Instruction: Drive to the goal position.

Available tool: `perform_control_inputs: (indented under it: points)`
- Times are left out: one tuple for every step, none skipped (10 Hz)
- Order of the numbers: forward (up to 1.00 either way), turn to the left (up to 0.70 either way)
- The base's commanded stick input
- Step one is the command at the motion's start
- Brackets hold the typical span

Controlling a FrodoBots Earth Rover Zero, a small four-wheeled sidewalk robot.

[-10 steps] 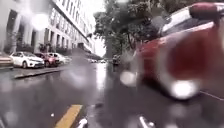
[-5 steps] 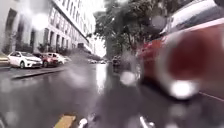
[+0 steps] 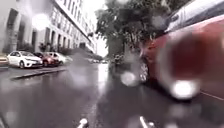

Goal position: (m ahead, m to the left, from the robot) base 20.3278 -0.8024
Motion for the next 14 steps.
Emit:
perform_control_inputs:
  points:
    - [0.70, 0.00]
    - [0.70, 0.00]
    - [0.70, 0.00]
    - [0.70, 0.00]
    - [0.70, 0.00]
    - [0.70, 0.00]
    - [0.70, 0.00]
    - [0.70, 0.00]
    - [0.70, 0.00]
    - [0.70, 0.00]
    - [0.70, 0.02]
    - [0.70, 0.11]
    - [0.70, 0.14]
    - [0.70, 0.14]
